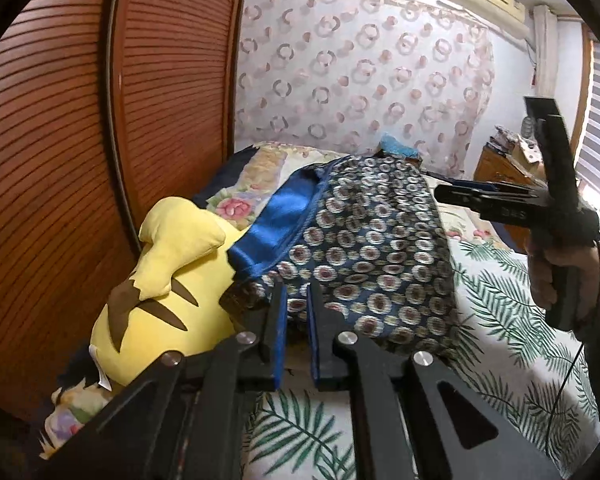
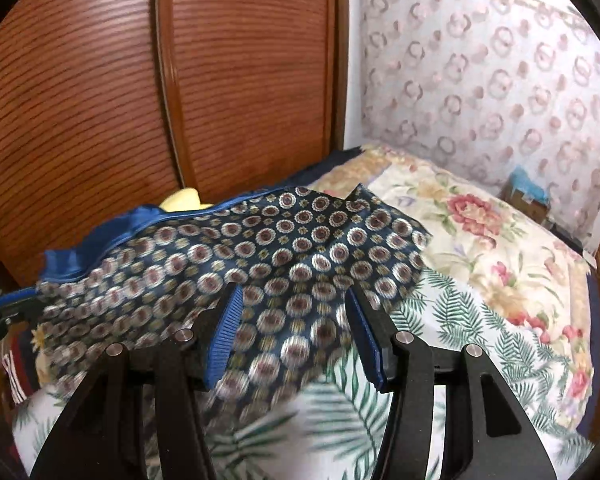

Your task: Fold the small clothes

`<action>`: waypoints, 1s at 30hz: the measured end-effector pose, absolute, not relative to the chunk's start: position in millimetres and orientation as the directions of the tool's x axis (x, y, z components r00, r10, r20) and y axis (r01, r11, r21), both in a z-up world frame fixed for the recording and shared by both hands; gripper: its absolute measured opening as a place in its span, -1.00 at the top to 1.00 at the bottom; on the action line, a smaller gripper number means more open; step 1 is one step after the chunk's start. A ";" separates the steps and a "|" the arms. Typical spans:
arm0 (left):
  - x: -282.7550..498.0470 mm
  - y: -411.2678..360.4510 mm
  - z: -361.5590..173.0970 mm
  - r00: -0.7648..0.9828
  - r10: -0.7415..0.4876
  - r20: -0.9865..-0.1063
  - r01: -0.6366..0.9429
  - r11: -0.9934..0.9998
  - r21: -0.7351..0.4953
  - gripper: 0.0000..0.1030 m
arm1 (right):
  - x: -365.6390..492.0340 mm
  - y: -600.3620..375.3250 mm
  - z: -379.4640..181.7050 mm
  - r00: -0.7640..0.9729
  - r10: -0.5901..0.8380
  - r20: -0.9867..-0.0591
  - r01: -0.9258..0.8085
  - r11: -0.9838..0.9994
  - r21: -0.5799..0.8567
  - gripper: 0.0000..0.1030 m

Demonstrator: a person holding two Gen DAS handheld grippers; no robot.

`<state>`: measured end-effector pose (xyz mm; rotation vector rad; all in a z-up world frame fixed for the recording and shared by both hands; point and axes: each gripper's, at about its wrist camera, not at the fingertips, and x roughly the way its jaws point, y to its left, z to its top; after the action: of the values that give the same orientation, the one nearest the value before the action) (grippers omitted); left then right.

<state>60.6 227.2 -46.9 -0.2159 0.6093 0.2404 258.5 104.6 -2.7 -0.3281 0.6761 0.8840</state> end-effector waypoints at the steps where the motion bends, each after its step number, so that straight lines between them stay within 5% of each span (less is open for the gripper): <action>1: 58.7 224.0 -44.9 0.795 0.161 -0.585 -0.282 0.952 -0.121 0.85 | 253.3 99.2 0.2 0.451 0.603 -0.659 -0.795 0.606 0.010 -0.05; 15: 44.3 161.4 -24.9 0.817 0.138 -0.560 -0.210 0.975 -0.066 0.76 | 173.2 14.1 34.1 0.533 0.610 -0.586 -0.745 0.667 0.016 -0.13; 23: 41.8 120.9 -21.8 0.833 0.113 -0.542 -0.161 0.986 -0.043 0.66 | 132.3 -43.3 40.2 0.607 0.573 -0.551 -0.679 0.734 0.016 -0.68; 30: 43.1 86.4 -23.6 0.837 0.042 -0.546 -0.096 0.993 -0.069 0.64 | 105.9 -91.5 42.0 0.662 0.507 -0.552 -0.585 0.810 0.043 -0.72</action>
<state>43.1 86.4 -23.6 -0.0952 0.5747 0.0732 105.9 -91.5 42.0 -0.1431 0.5794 0.6195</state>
